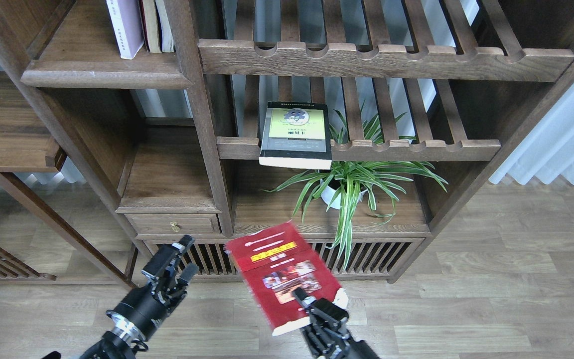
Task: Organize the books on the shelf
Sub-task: 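Lower the red book and grasp it with the left gripper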
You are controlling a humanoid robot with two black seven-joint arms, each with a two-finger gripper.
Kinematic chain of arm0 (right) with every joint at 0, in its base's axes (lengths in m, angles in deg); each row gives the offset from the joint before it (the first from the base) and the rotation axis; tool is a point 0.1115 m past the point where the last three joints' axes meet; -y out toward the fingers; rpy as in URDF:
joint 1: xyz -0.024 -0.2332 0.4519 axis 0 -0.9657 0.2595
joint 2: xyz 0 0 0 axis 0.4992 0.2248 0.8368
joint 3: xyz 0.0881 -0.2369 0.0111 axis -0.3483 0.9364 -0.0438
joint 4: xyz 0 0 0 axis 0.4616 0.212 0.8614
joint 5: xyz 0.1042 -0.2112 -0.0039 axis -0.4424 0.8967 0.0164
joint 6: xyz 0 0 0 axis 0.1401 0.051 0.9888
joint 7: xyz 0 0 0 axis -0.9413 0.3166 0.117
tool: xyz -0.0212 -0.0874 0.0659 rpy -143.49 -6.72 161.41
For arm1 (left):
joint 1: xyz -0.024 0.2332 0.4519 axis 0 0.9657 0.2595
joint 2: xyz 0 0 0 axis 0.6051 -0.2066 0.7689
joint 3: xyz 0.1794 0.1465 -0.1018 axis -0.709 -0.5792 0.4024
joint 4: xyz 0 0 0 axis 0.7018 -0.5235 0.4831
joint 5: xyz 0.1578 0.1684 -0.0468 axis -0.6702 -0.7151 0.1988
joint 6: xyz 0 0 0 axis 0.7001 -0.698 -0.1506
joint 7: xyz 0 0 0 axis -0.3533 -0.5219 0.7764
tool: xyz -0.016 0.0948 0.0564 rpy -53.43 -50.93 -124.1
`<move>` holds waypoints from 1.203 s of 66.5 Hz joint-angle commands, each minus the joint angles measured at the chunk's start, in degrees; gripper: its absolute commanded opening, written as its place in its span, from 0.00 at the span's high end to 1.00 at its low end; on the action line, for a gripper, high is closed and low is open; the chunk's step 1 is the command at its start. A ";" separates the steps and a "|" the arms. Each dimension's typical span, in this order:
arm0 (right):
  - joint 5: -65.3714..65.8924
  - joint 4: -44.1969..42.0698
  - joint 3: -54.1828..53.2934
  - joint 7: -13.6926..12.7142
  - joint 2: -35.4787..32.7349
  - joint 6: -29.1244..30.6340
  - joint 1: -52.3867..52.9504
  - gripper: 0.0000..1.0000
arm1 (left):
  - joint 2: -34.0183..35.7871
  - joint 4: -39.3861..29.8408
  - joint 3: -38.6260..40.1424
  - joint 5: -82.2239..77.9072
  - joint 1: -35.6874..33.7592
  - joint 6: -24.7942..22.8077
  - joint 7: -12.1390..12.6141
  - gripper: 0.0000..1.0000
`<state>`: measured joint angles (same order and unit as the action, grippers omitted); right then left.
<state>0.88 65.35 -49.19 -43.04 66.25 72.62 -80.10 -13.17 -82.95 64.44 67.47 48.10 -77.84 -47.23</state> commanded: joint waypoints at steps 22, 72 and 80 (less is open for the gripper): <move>1.59 -0.17 1.16 -0.35 0.04 -0.01 -0.08 0.94 | -1.05 0.15 -4.71 -0.35 -0.70 -0.01 0.17 0.15; 4.23 -1.39 1.86 -1.40 0.04 -0.01 -1.04 0.94 | -0.53 3.49 -7.88 -0.18 -3.08 -0.01 0.08 0.93; 4.41 -1.48 1.95 -1.40 0.04 -0.01 -1.04 0.89 | 0.26 3.85 -7.88 -0.18 -3.51 -0.01 0.17 0.95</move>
<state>5.16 63.90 -47.28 -44.44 66.32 72.60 -81.12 -13.66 -79.46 56.44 67.20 45.03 -77.90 -46.92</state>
